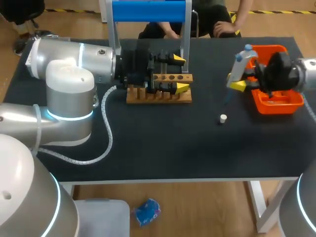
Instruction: Invert the test tube, pick up the pipette, mount the tip to pipette, aspirate from beaker and dispense into the tube, eject the tip, return the pipette, and cap with the stopper.
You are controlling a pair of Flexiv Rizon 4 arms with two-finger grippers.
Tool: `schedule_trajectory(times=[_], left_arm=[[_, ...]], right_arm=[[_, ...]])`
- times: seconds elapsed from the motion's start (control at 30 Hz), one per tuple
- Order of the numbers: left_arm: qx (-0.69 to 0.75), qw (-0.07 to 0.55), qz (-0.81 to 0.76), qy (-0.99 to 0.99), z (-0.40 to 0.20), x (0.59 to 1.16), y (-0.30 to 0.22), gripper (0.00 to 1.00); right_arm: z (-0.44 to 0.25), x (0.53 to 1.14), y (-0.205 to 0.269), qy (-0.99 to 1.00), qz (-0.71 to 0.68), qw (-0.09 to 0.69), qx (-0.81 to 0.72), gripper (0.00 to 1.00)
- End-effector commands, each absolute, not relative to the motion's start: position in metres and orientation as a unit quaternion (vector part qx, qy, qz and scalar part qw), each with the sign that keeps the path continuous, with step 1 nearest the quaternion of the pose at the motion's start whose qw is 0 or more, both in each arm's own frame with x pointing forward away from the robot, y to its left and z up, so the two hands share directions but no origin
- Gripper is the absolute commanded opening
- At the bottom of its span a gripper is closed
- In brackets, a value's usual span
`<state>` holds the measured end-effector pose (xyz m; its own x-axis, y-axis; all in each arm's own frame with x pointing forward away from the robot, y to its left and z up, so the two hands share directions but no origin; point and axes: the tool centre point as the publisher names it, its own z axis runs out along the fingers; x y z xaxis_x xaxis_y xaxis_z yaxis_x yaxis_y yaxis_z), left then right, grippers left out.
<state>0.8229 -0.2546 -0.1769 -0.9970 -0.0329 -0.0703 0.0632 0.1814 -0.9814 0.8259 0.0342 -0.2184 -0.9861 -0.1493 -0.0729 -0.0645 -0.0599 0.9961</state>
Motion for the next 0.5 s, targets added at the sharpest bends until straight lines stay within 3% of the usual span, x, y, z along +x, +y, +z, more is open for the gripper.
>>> schedule_trajectory(times=[0.03, 0.5], left_arm=[[0.009, 0.04, -0.641, 0.766, -0.178, 0.822, -0.255, 1.0], [0.006, 0.047, -0.652, 0.757, -0.178, 0.82, -0.255, 1.0]], right_arm=[[-0.231, 0.831, 0.07, -0.675, -0.73, 0.051, 0.096, 0.0], [-0.226, 0.82, 0.145, -0.669, -0.726, 0.076, 0.14, 0.0]])
